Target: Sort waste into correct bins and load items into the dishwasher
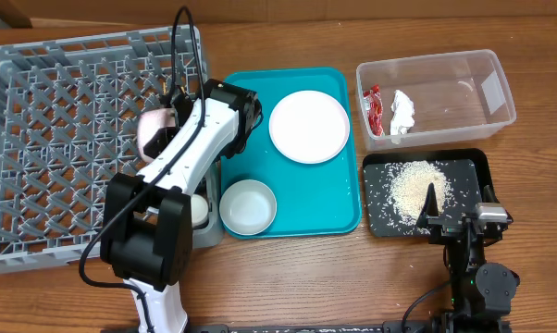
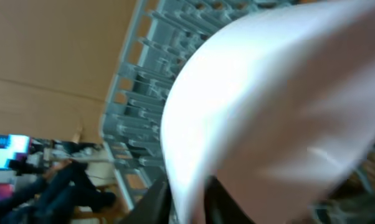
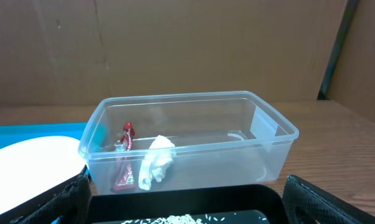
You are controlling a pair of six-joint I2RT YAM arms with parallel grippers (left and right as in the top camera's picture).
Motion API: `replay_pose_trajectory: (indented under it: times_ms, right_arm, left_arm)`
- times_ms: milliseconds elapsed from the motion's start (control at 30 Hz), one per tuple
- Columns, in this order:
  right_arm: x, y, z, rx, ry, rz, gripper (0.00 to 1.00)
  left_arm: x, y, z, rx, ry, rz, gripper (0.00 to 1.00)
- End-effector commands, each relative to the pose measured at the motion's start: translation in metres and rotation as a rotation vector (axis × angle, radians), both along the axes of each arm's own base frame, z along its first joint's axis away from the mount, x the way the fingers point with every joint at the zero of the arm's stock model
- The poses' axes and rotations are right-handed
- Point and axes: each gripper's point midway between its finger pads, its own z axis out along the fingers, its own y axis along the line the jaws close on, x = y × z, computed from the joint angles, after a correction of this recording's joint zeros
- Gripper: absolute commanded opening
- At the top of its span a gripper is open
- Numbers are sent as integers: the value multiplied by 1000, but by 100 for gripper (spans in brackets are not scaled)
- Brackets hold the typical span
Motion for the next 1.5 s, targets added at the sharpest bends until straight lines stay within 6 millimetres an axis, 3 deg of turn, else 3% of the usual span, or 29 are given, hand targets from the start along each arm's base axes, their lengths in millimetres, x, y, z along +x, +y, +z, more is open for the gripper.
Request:
replay_pose_trajectory:
  times_ms: [0, 33, 133, 167, 200, 233, 433, 567, 767, 800, 833, 867, 967, 1000, 1100, 1167, 1267, 1467]
  right_arm:
    - [0, 0, -2, -4, -4, -2, 100]
    - [0, 0, -2, -4, -4, -2, 100]
    - [0, 0, -2, -4, -4, -2, 100]
    - [0, 0, -2, -4, -4, -2, 100]
    - [0, 0, -2, -4, -4, -2, 100]
    - [0, 0, -2, -4, -4, -2, 100]
    - [0, 0, -2, -4, -4, -2, 100]
    - [0, 0, -2, -4, -4, -2, 100]
    - [0, 0, -2, -4, -4, -2, 100]
    - [0, 0, -2, -4, -4, -2, 100]
    - [0, 0, -2, -4, -4, -2, 100]
    - [0, 0, -2, -4, -4, -2, 100]
    - [0, 0, -2, -4, -4, -2, 100]
    - [0, 0, -2, -4, -4, -2, 100]
    - [0, 0, -2, -4, -4, -2, 100]
    - [0, 0, -2, -4, -4, -2, 100]
    - [0, 0, -2, -4, -4, -2, 100]
    - [0, 0, -2, -4, -4, -2, 100]
  left_arm:
    - [-3, -7, -10, -57, 24, 15, 48]
    - [-3, -7, -9, -57, 27, 14, 60]
    - [-3, -8, -9, -52, 59, -9, 65]
    - [-3, -8, -9, -51, 67, -15, 71]
    - [-3, -8, -7, -51, 69, -15, 93]
    - [-4, -8, -5, -50, 73, -14, 100]
    - [-1, -13, 29, -99, 30, 16, 100]
    - [11, -39, 47, -272, 5, -32, 100]
    - [19, -97, 45, -550, 87, -188, 100]
    - [17, -108, 42, -596, 126, -230, 91]
    - [12, -129, 38, -679, 177, -287, 82]
    - [5, -144, 38, -716, 195, -315, 81]
    - [-8, -170, 43, -745, 215, -383, 80]
    - [-21, -188, 50, -743, 227, -440, 80]
    - [-39, -212, 54, -737, 254, -520, 85]
    - [-48, -224, 50, -728, 280, -554, 88]
    - [-59, -235, 27, -732, 335, -569, 91]
    - [-75, -248, -35, -922, 466, -519, 76]
